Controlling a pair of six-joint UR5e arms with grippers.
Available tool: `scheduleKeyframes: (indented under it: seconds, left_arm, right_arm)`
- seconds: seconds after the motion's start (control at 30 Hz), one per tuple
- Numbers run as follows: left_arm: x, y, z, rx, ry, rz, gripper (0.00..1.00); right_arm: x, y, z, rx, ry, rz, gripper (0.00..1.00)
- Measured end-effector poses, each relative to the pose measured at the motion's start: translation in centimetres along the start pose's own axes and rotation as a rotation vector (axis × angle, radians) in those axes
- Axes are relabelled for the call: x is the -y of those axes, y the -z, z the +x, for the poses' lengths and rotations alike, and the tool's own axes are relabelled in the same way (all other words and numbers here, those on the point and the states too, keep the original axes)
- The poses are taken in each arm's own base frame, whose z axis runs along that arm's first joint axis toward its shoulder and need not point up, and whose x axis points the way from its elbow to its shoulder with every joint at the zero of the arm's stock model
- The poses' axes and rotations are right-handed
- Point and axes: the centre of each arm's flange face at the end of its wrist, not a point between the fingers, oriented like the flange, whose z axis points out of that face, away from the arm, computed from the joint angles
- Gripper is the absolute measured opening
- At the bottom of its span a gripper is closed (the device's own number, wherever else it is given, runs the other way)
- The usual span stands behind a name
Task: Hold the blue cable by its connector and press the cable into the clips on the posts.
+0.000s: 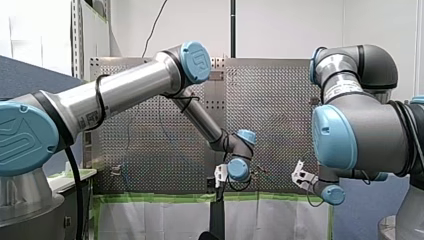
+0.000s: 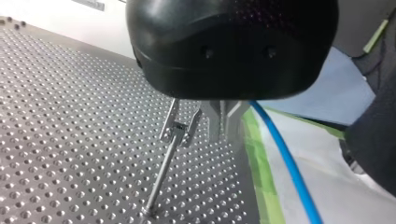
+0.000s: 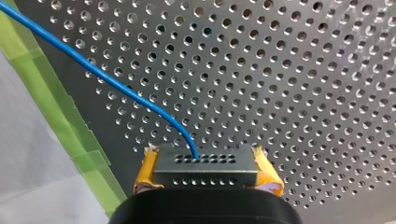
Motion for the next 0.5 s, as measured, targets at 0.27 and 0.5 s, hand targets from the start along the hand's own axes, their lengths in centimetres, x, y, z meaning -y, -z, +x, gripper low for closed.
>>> scheduleKeyframes:
  seconds: [0.27, 0.5]
  left_arm:
    - [1.1, -2.2, 1.2, 0.062, 0.049, 0.028, 0.00]
    - [1.8, -4.4, -1.2, 0.152, 0.115, 0.043, 0.00]
  right_arm:
    - [-0.5, -0.3, 0.4, -0.015, -0.002, 0.000, 0.00]
    - [-0.7, -1.1, 1.0, -0.031, -0.004, 0.006, 0.00]
